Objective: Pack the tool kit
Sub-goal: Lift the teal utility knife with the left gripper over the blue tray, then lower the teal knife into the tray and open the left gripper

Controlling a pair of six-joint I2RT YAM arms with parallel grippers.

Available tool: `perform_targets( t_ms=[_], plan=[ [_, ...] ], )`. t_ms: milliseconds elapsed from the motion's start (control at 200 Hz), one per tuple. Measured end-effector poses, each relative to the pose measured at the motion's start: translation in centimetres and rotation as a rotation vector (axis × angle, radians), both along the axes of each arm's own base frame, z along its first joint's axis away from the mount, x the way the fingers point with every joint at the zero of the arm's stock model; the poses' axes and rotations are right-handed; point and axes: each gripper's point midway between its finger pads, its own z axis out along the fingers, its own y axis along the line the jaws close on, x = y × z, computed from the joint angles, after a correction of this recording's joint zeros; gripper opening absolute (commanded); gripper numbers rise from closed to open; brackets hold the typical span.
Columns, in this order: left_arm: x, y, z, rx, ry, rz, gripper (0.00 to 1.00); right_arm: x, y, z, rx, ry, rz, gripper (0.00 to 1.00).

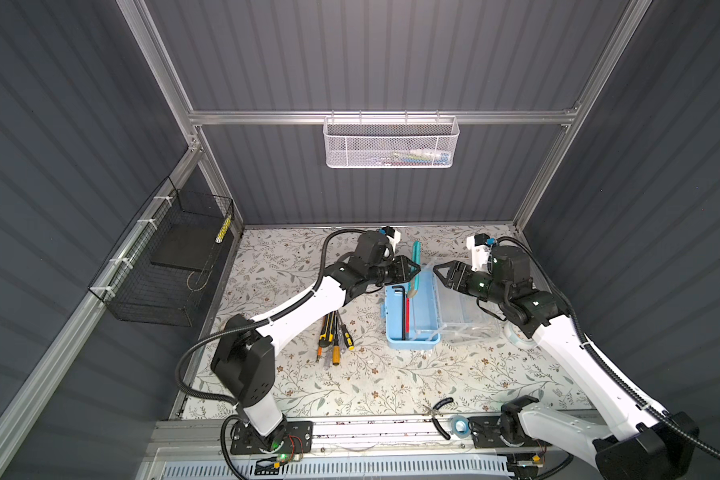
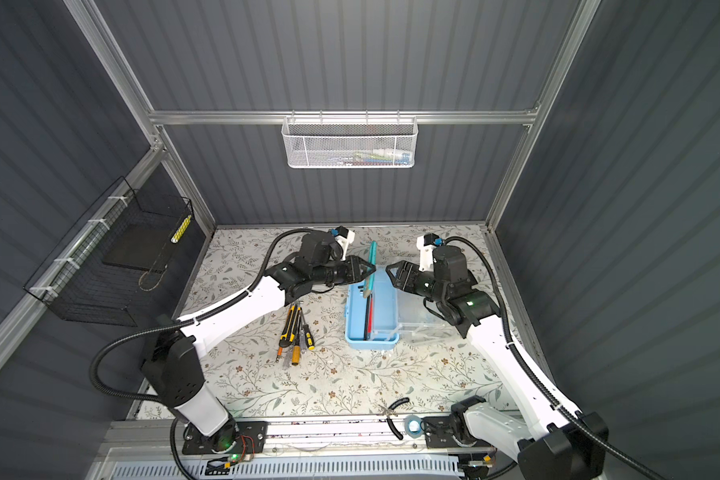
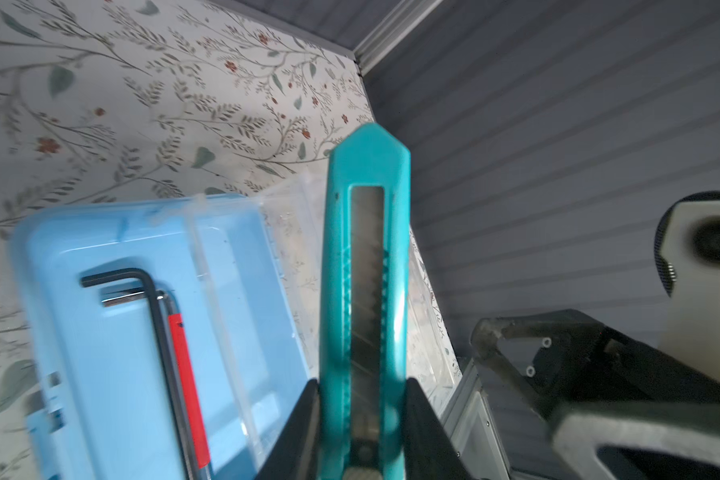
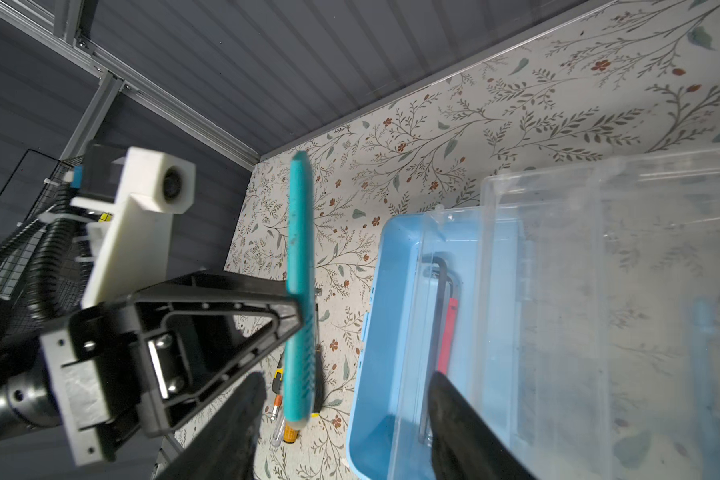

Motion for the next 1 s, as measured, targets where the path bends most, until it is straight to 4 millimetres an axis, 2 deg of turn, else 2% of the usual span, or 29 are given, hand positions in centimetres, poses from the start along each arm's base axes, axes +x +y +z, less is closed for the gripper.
perform_targets(
  t_ms=[165, 350, 490, 620, 735, 815, 875, 905, 1000],
  plan=[
    [-0.3, -1.9, -3.1, 0.001, 0.073, -0.016, 0.17, -0.5, -0.2, -0.6, -0.004, 0.009, 0.0, 0.63],
    [-0.1, -2.3, -3.7, -0.027, 0.099, 0.003, 0.19, -0.7, -0.3, -1.6, -0.011, 0.029, -0.001, 0.63],
    [0.0, -2.4, -4.9, -0.027, 0.132, 0.028, 0.21, -0.9, -0.4, -1.9, -0.013, 0.034, -0.002, 0.63],
    [0.3, -3.1, -7.0, -0.018, 0.174, 0.043, 0.21, -1.0, -0.6, -2.1, -0.014, 0.037, -0.005, 0.63],
    [-0.3, -3.8, -9.2, 0.006, 0.217, 0.03, 0.22, -1.1, -0.7, -2.3, -0.014, 0.038, -0.009, 0.63],
    [-0.7, -4.2, -10.2, 0.014, 0.241, 0.021, 0.26, -1.2, -0.8, -2.2, -0.012, 0.036, -0.011, 0.63],
    [-0.9, -4.4, -10.7, 0.014, 0.257, 0.015, 0.33, -1.2, -0.8, -2.2, -0.012, 0.036, -0.012, 0.63],
    [-0.9, -4.5, -10.8, 0.013, 0.261, 0.011, 0.37, -1.2, -0.8, -2.2, -0.012, 0.037, -0.012, 0.63],
    [-1.1, -4.8, -10.7, 0.0, 0.271, 0.002, 0.41, -1.2, -0.9, -2.3, -0.012, 0.038, -0.013, 0.64]
  ],
)
